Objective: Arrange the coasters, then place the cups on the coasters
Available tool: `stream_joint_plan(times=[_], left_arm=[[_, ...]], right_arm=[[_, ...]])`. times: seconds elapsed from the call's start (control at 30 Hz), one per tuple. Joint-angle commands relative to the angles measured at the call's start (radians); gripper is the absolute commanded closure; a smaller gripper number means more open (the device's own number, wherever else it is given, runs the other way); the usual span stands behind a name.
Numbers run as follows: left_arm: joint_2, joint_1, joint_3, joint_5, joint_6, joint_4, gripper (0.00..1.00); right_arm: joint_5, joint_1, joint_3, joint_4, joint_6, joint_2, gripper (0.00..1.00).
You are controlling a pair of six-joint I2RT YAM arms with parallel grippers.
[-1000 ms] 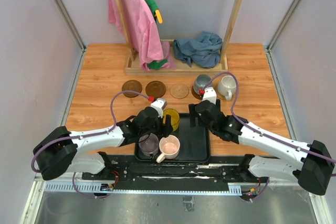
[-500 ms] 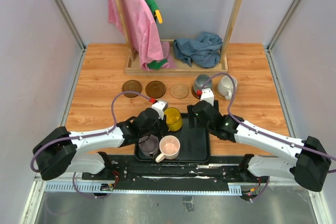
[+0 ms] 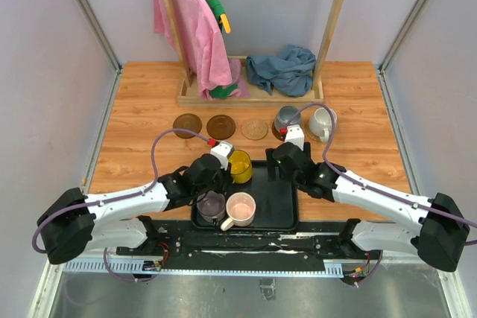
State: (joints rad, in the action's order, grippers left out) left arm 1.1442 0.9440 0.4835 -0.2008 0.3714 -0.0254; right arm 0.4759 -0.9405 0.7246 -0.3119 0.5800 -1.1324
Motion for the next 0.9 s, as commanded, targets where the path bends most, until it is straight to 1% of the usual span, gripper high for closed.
stream_joint_plan(times=[0.0, 0.17, 0.43, 0.57, 0.67, 0.73, 0.87], left_arm=[[-0.044, -0.001, 0.099, -0.126, -0.072, -0.071, 1.0], [0.046, -0.001, 0.225, -0.255, -0.08, -0.059, 0.99], [0.363, -0.001, 0.543, -0.467, -0.047, 0.084, 0.99], [0.512, -0.004, 0.691, -0.542, -0.012, 0.182, 0.99], [0.598, -0.018, 0.767, -0.543, 0.012, 0.223, 0.99], [0.633, -0.042, 0.799, -0.501, 0.035, 0.236, 1.0], [0.659, -0.084, 0.82, -0.433, 0.062, 0.222, 0.99]], right_arm=[[0.044, -0.012, 0.012, -0.014, 0.028, 0.018, 0.15], [0.079, -0.012, 0.009, -0.048, 0.054, 0.025, 0.15], [0.193, -0.012, 0.007, -0.158, 0.107, 0.083, 0.15], [0.219, -0.012, -0.001, -0.194, 0.107, 0.137, 0.15], [0.233, -0.013, -0.011, -0.205, 0.095, 0.185, 0.14], [0.244, -0.012, -0.021, -0.205, 0.084, 0.211, 0.12], [0.271, -0.012, -0.041, -0.205, 0.067, 0.243, 0.12]])
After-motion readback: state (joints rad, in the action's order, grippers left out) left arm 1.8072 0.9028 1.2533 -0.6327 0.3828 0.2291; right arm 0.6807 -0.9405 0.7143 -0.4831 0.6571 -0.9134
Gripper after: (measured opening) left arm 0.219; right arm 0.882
